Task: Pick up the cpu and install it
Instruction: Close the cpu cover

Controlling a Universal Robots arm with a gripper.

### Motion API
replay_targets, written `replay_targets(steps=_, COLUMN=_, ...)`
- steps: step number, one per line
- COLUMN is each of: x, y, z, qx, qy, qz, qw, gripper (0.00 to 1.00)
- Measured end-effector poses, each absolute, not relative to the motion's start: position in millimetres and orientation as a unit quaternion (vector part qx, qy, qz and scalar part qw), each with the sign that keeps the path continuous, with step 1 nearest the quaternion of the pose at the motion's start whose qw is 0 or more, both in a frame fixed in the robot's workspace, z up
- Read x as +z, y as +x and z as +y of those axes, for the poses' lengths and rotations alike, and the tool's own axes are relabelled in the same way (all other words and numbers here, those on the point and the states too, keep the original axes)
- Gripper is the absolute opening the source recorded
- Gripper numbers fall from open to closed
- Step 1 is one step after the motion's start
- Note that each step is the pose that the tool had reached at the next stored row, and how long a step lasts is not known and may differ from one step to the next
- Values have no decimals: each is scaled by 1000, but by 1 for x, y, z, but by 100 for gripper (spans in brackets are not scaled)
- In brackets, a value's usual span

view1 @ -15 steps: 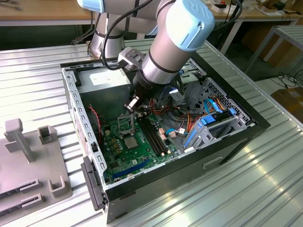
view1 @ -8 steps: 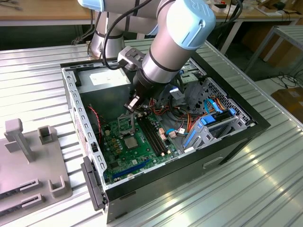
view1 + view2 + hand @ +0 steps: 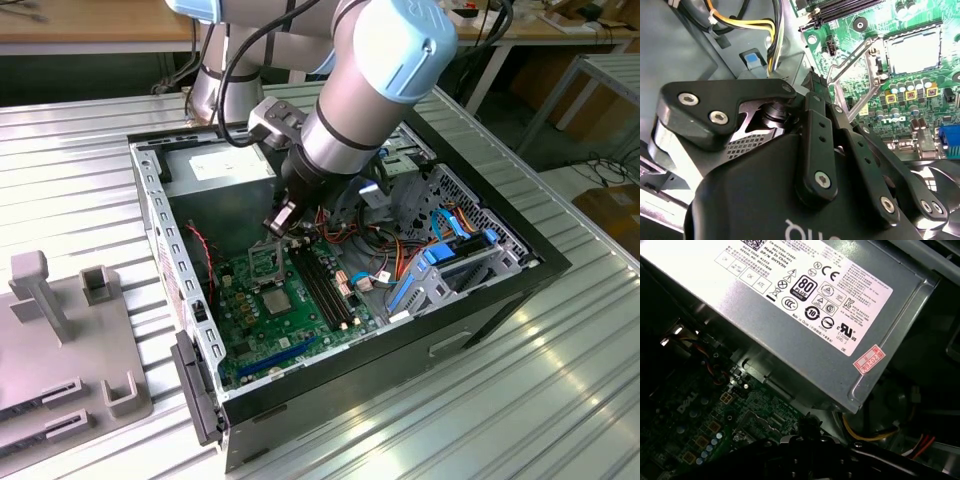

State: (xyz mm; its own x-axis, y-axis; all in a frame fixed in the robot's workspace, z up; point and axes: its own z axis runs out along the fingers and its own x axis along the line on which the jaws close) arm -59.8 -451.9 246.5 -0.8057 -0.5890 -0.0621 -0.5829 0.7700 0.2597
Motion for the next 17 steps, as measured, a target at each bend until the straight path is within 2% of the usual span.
replay_targets(steps=17, x=249, y=-57, z=-453, qx=-134, qy=336, qz=-932, qw=15, gripper=11)
